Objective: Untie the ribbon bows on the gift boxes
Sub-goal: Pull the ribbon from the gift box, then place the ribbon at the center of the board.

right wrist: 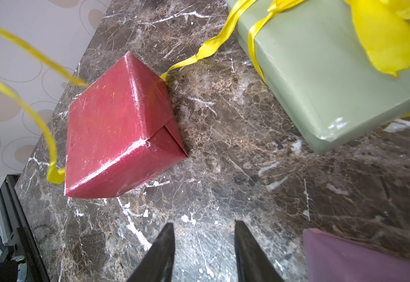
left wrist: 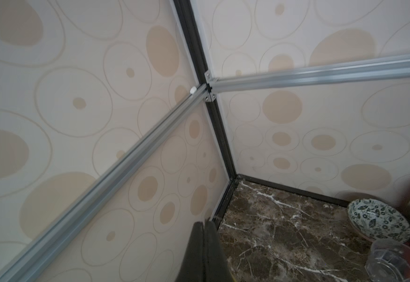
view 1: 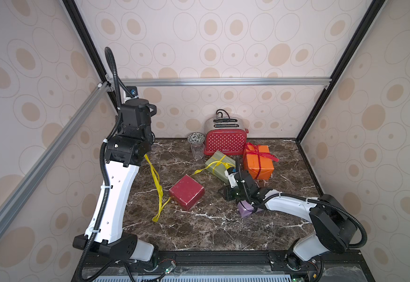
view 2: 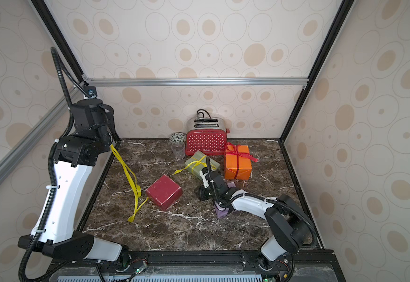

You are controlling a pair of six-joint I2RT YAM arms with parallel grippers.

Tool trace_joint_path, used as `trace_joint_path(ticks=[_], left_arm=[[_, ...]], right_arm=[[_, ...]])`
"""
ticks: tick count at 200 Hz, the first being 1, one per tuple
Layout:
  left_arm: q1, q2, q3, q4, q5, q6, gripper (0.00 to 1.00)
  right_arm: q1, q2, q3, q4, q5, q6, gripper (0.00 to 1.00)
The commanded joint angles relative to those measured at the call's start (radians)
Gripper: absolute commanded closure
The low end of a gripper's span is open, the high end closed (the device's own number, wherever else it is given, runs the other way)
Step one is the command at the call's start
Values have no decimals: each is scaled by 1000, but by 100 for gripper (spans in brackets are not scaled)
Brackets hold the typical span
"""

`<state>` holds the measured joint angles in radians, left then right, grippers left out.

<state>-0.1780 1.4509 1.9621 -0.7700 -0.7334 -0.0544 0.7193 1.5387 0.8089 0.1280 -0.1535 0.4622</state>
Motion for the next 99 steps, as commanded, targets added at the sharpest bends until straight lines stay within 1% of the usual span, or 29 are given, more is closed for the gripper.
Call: trace_joint_path(ticks=[1, 19, 58, 71, 84, 99], left_arm=[[62, 8, -20, -103, 1, -148, 100], [94, 30, -40, -130, -6, -183, 100], [98, 60, -182, -115, -14, -214, 100], [103, 82, -227, -116, 7, -227, 100], [120, 110, -268, -129, 49, -255, 100], [139, 130, -318, -127, 93, -290, 100]], right_arm=[[11, -26, -8, 14, 14, -7, 58], [11, -27, -8, 13, 17, -7, 58], [11, -49, -22, 17, 47, -8, 58], [12, -65, -34, 24, 70, -9, 58], [11, -90, -47, 25, 113, -9, 58], [11, -145, -82, 35, 202, -5, 59]])
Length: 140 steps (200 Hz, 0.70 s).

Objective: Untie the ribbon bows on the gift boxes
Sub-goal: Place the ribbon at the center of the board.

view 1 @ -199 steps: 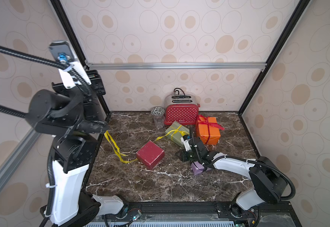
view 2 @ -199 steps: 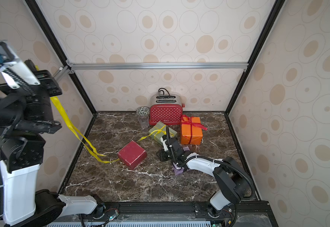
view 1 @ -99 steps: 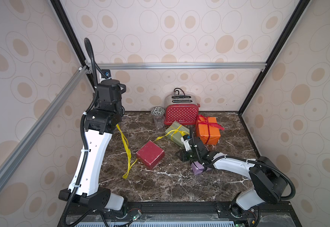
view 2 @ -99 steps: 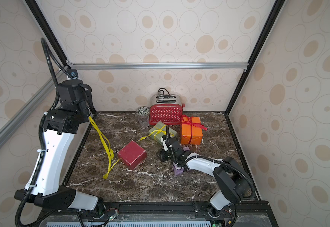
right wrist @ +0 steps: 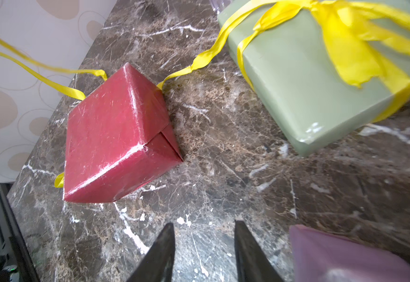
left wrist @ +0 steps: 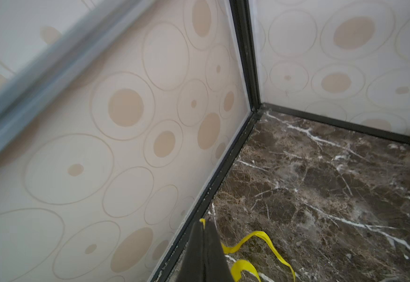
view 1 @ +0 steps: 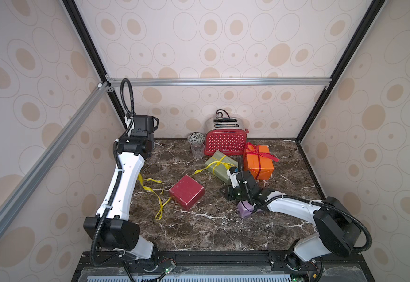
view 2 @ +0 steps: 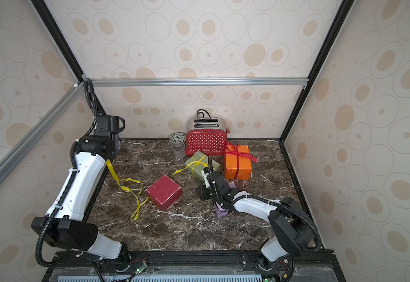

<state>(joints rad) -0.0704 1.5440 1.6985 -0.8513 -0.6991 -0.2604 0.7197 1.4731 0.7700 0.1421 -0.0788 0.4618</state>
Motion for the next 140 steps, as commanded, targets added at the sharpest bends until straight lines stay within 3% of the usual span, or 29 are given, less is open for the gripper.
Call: trace_joint_path(ticks=[1, 17, 38, 62, 96, 116, 140], left_arm=[[32, 36, -59, -45, 60, -86, 100], [35, 49, -93, -23, 68, -100, 100], [67, 85, -99, -34, 127, -134, 90], [92, 129, -106, -40, 217, -165, 69], [92, 148, -110, -29, 304, -180, 1], [92, 133, -130, 8, 403, -164, 1], [67, 127, -160, 78, 601, -108, 1]], right_arm=[[11, -84, -45, 23, 136, -4, 59], [11, -154, -95, 39, 244, 4, 57], [10, -224, -145, 64, 341, 8, 55], [10, -246, -163, 62, 397, 18, 53], [9, -214, -137, 33, 392, 21, 53], [9, -201, -124, 21, 382, 23, 53], [9, -197, -122, 21, 373, 24, 53]])
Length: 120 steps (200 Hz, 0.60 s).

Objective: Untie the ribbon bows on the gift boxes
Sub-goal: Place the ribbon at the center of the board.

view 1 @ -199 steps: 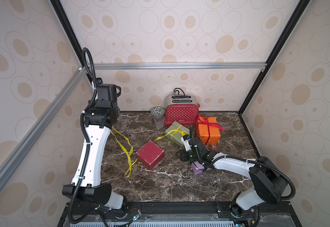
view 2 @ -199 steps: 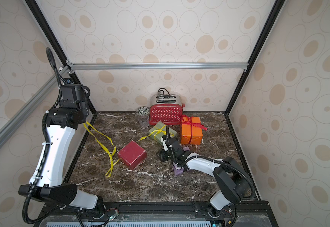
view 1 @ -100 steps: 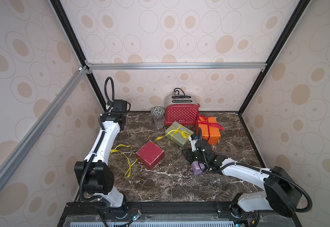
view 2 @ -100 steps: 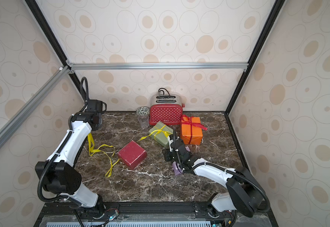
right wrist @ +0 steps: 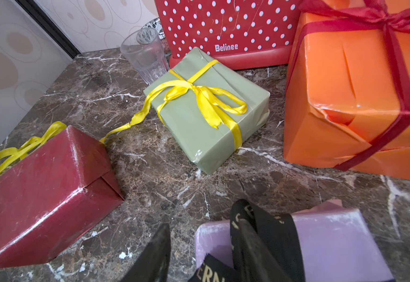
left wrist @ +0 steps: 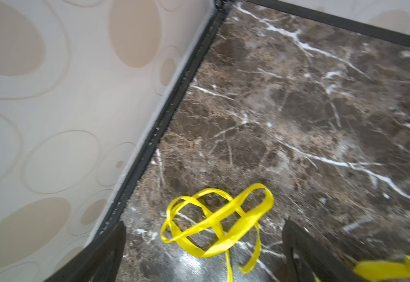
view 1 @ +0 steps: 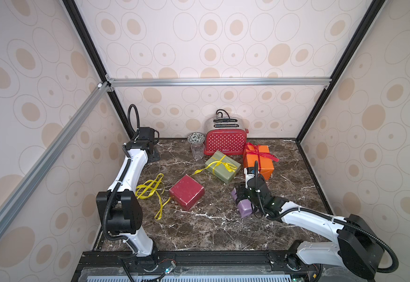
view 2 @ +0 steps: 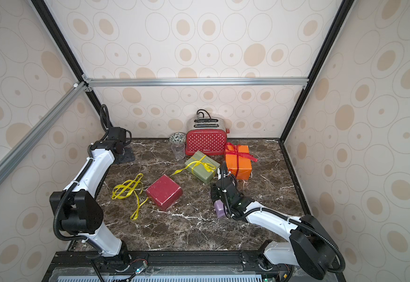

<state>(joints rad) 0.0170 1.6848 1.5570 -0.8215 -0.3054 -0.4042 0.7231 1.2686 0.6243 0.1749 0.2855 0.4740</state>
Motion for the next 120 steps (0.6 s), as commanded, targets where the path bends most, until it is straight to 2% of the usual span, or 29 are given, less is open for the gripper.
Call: trace_joint_path(ticks=[1, 26, 40, 78, 120], left_arm=[[-22, -13, -19, 51, 214, 38, 1], [-114, 13, -10, 74, 343, 131, 1], [-157, 33, -5, 74, 358, 142, 1], [-217, 123, 13, 26, 348, 80, 1], [-221, 204, 12, 16, 496, -6, 1]], right_arm=[[6, 7, 24, -12, 7, 12, 53], [6, 15, 30, -16, -3, 11, 52], [5, 23, 34, -17, -15, 10, 52], [6, 46, 54, -26, -60, 9, 52], [6, 90, 83, -28, -167, -6, 50]])
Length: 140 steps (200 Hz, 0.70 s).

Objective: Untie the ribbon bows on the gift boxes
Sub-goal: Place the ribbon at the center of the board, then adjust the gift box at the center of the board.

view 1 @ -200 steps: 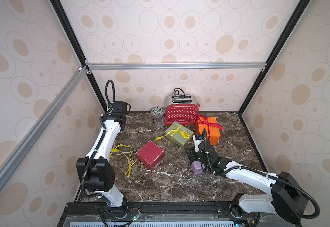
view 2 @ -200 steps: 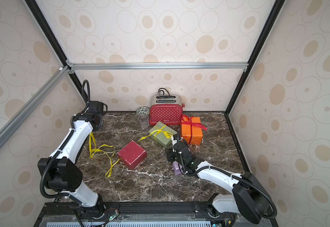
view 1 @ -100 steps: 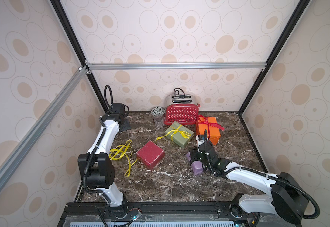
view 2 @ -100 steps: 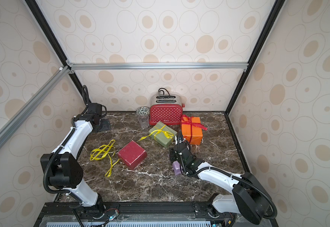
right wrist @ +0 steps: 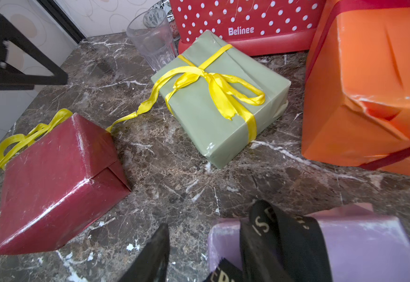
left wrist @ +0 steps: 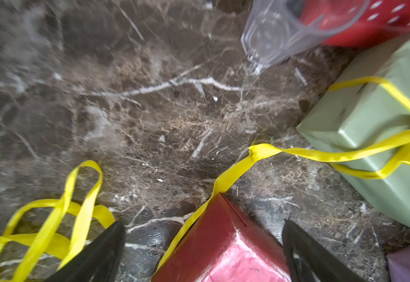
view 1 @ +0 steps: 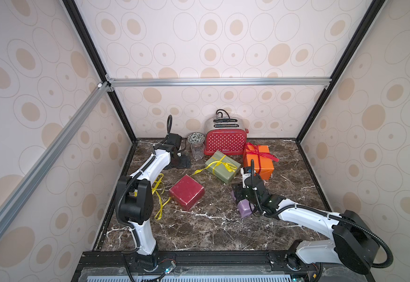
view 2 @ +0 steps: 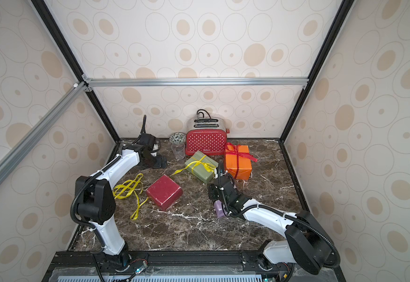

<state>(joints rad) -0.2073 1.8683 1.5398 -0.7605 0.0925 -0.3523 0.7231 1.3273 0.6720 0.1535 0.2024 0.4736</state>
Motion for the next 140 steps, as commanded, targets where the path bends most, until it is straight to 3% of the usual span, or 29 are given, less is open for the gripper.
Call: trace_joint_path(ticks=[1, 62, 96, 110, 129, 140], left_arm=[[3, 21, 29, -44, 102, -59, 1], [-94, -38, -48, 17, 192, -118, 1], [-139, -77, -115, 64, 216, -155, 1], [-145, -106, -128, 66, 192, -156, 1], [-143, -147, -113, 17, 38, -135, 1], [-124, -147, -92, -16, 6, -129, 1]], right_arm=[[6, 34, 36, -6, -87, -6, 50], [19, 162, 121, -25, -292, -23, 45], [43, 214, 159, -39, -332, -33, 44], [44, 224, 168, -47, -336, -33, 44], [44, 226, 168, -46, -334, -33, 44], [44, 229, 169, -48, -340, -33, 44]])
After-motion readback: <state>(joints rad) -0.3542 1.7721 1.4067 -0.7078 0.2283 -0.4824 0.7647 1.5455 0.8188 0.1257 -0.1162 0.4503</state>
